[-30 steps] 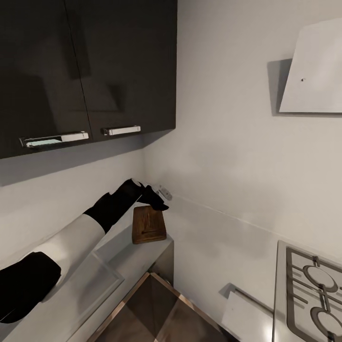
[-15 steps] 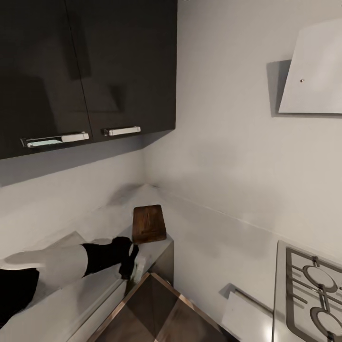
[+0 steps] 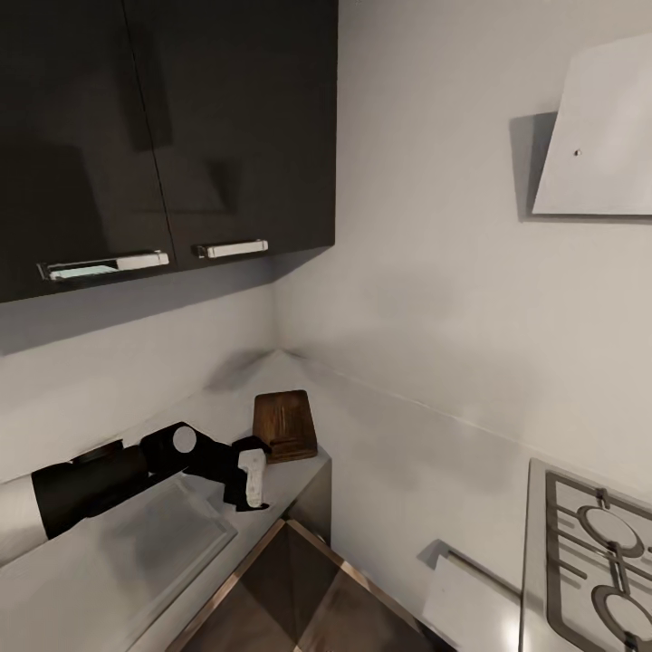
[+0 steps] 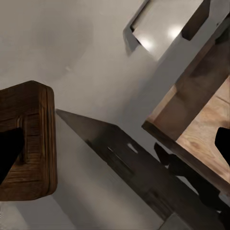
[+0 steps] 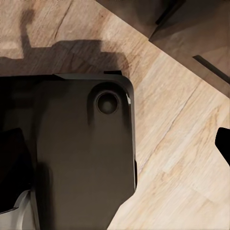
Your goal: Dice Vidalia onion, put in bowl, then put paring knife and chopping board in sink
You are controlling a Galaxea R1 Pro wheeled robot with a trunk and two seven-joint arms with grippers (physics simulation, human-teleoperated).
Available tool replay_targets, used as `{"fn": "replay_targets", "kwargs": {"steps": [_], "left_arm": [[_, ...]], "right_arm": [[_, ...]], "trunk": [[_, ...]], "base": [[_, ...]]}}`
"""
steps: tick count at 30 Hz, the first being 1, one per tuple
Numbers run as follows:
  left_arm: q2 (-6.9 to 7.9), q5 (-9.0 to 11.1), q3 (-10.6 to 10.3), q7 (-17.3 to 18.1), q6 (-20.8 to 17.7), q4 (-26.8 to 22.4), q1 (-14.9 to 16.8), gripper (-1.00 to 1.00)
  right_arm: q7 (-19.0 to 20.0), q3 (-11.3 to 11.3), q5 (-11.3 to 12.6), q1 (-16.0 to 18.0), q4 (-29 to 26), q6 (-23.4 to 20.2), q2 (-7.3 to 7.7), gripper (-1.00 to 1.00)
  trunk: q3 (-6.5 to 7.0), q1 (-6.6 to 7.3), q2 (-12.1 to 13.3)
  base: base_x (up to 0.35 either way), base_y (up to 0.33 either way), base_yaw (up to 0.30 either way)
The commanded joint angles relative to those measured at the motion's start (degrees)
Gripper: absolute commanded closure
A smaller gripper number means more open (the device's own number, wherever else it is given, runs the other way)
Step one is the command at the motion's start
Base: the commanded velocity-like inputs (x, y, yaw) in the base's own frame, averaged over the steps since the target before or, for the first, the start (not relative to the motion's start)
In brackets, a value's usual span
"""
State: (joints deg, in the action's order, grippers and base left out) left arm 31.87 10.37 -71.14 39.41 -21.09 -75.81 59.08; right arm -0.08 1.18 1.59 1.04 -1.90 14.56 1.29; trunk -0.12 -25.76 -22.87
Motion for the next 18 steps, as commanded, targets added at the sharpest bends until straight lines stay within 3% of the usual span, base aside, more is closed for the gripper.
{"fn": "replay_targets", "kwargs": {"steps": [1,9,12,14,18], "left_arm": [[0.03,0.55,-0.14,-0.12,-0.52,0.05,0.07,-1.0],[-0.01,0.75,0.25,-0.13,-0.54,2.11,0.07,-1.0],[-0.32,0.98,3.2,-0.13,-0.57,2.99,0.07,-1.0],[-1.56,1.04,5.64,-0.22,-0.67,3.9,0.07,-1.0],[-1.8,1.02,7.02,-0.3,-0.73,4.55,0.07,-1.0]], "right_arm": [[0.01,0.07,0.17,0.02,0.06,0.2,-0.02,-1.0],[0.08,0.05,0.17,0.02,-0.03,0.29,-0.05,-1.0],[0.08,0.05,0.17,0.02,-0.03,0.29,-0.06,-1.0],[0.08,0.03,0.15,0.02,-0.03,0.29,-0.06,-1.0],[0.09,-0.03,0.13,0.02,-0.03,0.29,-0.06,-1.0]], "trunk": [[-0.03,-0.02,-0.05],[-0.03,-0.02,-0.05],[-0.03,-0.02,-0.05],[-0.03,-0.02,-0.05],[-0.03,-0.02,-0.05]], "base": [[0.0,0.0,0.0],[0.0,0.0,0.0],[0.0,0.0,0.0],[0.0,0.0,0.0],[0.0,0.0,0.0]]}}
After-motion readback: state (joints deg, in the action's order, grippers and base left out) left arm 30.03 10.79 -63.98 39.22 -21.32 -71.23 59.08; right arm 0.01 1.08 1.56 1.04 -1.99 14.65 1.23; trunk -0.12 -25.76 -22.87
